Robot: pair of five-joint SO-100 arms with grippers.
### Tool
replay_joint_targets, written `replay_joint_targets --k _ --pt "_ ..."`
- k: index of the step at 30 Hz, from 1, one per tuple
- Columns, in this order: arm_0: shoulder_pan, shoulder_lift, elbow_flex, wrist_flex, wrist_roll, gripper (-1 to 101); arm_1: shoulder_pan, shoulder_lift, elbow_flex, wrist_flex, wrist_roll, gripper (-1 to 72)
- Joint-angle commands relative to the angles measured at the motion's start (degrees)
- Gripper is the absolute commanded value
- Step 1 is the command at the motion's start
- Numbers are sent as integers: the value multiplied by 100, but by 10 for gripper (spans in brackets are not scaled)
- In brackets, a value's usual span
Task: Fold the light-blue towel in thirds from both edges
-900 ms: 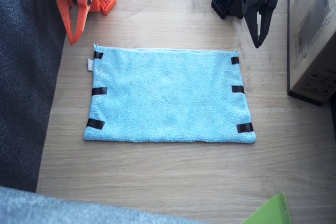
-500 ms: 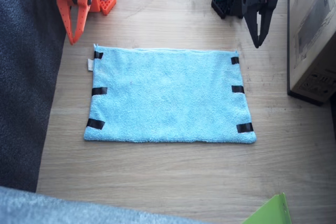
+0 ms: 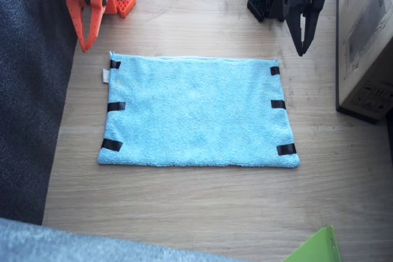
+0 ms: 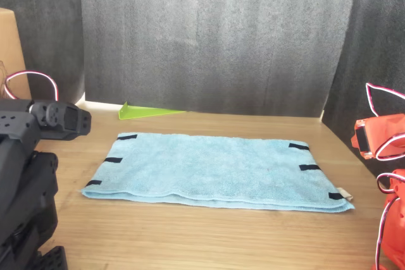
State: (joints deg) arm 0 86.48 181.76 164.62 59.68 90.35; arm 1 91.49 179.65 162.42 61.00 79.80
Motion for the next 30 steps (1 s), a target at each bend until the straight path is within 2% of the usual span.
replay_joint_targets --k 1,19,25,30 --pt "141 26 -35 9 35 -3 88 97 -35 -9 35 -1" --pt "132 26 -35 9 44 -3 88 97 -35 -9 35 -1" --pt "202 26 -35 -62 97 -3 -202 97 -35 -176 193 -1" --pt "448 26 -176 -158 70 -4 -343 -70 -396 -132 44 -1"
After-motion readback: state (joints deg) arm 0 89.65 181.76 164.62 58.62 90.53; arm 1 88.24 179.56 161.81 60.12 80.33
